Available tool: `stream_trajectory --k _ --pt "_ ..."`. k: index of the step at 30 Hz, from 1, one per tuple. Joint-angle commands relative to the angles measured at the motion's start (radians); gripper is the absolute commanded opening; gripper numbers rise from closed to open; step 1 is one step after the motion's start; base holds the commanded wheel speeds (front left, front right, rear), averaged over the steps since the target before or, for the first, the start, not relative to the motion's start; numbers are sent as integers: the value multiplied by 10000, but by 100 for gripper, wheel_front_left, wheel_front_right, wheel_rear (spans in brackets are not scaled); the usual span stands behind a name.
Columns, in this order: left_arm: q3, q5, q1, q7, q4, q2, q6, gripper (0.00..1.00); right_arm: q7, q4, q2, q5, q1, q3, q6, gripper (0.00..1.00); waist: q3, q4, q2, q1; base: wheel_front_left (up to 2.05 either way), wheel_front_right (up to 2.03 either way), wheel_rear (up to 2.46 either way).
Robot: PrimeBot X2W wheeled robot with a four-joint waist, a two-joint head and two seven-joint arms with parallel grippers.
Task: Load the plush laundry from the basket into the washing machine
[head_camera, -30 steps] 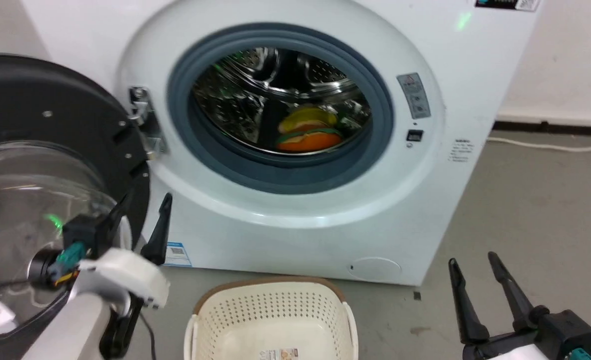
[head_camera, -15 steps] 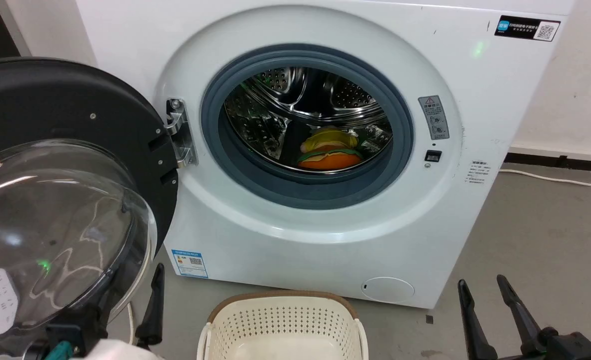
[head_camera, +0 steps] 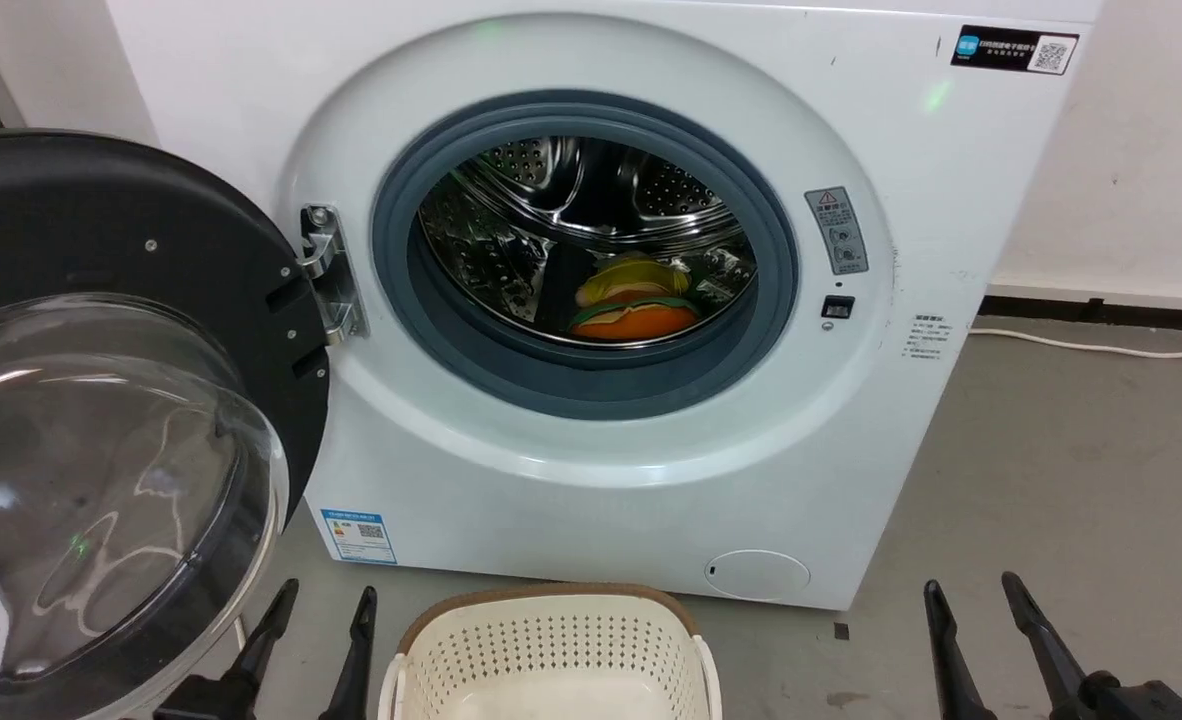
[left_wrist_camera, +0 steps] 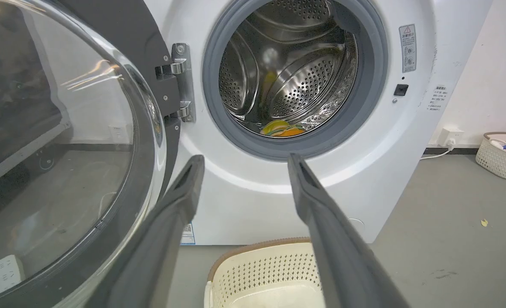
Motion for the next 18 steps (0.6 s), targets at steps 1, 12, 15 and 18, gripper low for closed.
stream_trajectory --k 1,12,15,18 --pt "71 203 114 -53 68 -76 -92 100 -34 59 -4 -64 134 -42 -7 100 10 -35 0 0 0 0 0" --pt "662 966 71 -53 172 -586 -563 100 -34 216 -4 -141 142 -1 -7 100 81 -173 0 0 0 0 0" --pt "674 978 -5 8 159 -588 -558 0 13 203 0 -89 4 -15 2 0 83 -177 0 0 0 0 0" --pt "695 1018 -26 52 150 -623 -550 0 58 201 0 -111 -31 -18 2 0 95 -181 0 1 0 0 0"
